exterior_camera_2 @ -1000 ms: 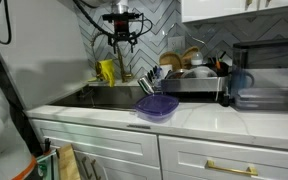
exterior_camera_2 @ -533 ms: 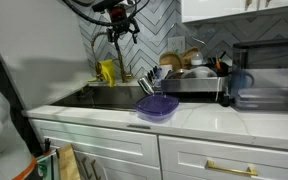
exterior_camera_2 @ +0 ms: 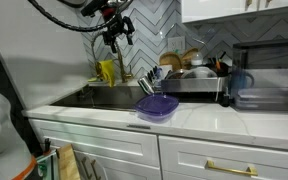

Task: Close the tap faucet then remove the tupperware from the drying rack

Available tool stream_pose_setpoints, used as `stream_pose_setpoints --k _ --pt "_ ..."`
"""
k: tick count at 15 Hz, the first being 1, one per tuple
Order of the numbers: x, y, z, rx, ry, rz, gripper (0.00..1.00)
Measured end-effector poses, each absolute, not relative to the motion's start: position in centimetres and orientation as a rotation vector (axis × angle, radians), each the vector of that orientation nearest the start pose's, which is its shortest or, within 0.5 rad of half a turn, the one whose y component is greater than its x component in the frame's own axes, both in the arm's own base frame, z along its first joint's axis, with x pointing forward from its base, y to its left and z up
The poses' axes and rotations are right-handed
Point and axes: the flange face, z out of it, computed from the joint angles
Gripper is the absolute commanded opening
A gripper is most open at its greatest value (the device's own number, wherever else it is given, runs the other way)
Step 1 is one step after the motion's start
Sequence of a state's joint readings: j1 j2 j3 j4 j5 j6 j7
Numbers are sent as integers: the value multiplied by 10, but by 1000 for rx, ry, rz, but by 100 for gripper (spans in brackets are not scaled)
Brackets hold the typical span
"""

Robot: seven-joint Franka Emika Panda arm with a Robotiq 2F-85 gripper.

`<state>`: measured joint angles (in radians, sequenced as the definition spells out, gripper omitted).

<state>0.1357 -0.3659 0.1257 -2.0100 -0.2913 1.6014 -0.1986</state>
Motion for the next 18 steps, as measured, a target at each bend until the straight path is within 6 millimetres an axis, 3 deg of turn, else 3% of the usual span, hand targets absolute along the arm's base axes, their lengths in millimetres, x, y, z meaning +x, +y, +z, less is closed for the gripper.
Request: stream_pose_setpoints --k 4,6,9,14,18 --pt "430 95 609 -3382 -854 36 100" --pt "430 95 600 -3369 -896 68 100" --pt "429 78 568 -3317 -965 132 100" --pt "417 29 518 -3122 -1078 74 100" --pt "399 12 472 -3070 -1123 225 100"
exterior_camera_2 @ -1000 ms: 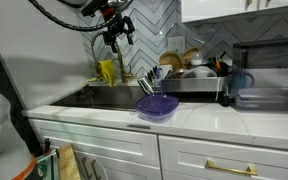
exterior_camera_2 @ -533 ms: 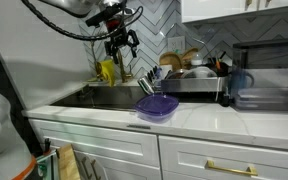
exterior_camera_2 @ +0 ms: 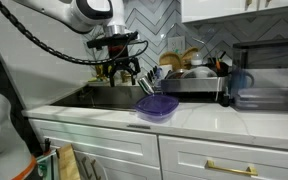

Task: Close the tap faucet then remove the tupperware from the drying rack

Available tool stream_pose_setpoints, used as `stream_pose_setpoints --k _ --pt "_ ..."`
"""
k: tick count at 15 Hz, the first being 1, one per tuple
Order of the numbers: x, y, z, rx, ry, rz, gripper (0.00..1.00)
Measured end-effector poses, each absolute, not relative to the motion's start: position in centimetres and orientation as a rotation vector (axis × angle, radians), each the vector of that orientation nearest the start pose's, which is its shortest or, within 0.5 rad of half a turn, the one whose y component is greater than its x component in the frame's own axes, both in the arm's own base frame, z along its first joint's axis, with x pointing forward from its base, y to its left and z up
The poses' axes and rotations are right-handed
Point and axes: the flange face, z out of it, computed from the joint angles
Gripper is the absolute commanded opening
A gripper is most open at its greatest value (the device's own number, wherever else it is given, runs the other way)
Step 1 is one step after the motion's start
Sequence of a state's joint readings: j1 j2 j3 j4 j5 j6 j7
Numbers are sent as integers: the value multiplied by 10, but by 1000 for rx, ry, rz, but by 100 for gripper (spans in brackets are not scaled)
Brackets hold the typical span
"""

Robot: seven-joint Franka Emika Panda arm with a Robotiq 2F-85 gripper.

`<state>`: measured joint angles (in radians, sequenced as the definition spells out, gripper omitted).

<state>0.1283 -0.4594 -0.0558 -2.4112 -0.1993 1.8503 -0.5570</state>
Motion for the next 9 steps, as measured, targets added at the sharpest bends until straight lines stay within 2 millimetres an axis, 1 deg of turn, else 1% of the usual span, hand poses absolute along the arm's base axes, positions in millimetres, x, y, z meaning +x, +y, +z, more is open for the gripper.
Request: stream_pose_setpoints --k 2,3,8,9 --pt "393 7 455 -3056 -1173 276 100" --pt "392 6 451 -3051 -1175 286 100" --pt "395 7 454 -3055 -1177 275 100" --pt "396 4 453 -3078 -1154 282 100"
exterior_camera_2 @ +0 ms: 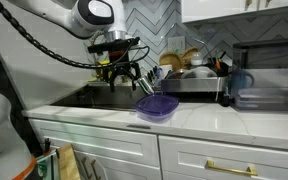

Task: Close the tap faucet then remove the tupperware from the drying rack

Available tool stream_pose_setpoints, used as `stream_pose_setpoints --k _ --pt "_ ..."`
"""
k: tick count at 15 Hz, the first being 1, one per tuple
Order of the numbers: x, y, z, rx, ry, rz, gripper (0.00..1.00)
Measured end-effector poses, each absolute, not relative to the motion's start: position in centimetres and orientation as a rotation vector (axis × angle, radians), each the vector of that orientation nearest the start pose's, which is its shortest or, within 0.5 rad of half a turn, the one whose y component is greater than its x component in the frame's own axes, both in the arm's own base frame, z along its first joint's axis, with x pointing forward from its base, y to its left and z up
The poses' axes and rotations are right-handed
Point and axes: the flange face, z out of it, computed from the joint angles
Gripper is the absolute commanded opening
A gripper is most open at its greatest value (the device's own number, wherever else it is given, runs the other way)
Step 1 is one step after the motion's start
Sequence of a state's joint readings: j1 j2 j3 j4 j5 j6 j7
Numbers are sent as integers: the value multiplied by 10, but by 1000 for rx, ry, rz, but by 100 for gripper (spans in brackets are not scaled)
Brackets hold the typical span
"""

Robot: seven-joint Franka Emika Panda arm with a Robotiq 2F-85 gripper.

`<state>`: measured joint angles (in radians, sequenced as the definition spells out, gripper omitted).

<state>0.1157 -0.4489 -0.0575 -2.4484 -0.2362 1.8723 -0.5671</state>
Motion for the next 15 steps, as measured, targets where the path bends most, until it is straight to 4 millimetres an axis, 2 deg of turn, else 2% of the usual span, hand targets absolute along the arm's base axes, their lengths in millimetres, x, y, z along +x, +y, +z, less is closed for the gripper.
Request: stream_pose_setpoints --k 2,5,9,13,15 --pt "402 -3 444 -3131 -1075 286 100" --pt "412 -9 422 -3182 -926 282 100" --pt "424 -7 395 -3180 -785 283 100" --pt "436 -3 385 -3173 -755 221 100" --pt "442 -1 385 -3174 -760 178 93"
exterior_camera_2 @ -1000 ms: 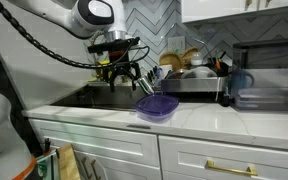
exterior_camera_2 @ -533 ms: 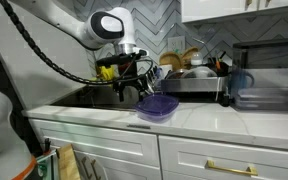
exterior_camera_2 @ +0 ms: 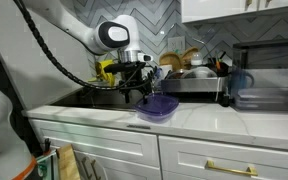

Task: Close the tap faucet then remove the tupperware from the drying rack

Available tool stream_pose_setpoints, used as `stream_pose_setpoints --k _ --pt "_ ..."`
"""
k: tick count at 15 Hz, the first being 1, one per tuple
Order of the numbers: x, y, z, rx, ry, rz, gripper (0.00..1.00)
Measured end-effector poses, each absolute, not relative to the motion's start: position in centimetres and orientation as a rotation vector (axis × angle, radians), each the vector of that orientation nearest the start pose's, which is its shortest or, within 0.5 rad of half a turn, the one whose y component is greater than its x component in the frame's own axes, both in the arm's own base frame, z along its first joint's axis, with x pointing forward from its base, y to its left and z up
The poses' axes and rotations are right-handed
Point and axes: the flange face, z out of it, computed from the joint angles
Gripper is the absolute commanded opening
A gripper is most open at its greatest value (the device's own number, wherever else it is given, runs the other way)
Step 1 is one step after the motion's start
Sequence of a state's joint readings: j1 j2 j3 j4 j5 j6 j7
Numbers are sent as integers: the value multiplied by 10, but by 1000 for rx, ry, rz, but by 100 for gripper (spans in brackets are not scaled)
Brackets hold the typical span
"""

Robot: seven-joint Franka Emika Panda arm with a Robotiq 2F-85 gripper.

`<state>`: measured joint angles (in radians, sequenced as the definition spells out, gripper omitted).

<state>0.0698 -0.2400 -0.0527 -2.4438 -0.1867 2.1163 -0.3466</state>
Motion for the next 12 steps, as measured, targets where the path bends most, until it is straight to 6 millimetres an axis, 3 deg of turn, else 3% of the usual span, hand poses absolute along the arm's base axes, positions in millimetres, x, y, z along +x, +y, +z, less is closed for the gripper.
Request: stream_pose_setpoints --k 1,6,8,9,11,12 --pt "446 0 385 -3176 -765 154 79" --pt "453 4 384 -3179 -782 92 37" --pt "455 5 384 -3180 -784 76 56" --pt "455 5 384 -3180 -784 69 57" --pt "456 5 385 -3181 -784 58 44" --pt "456 5 385 -3181 -783 54 31"
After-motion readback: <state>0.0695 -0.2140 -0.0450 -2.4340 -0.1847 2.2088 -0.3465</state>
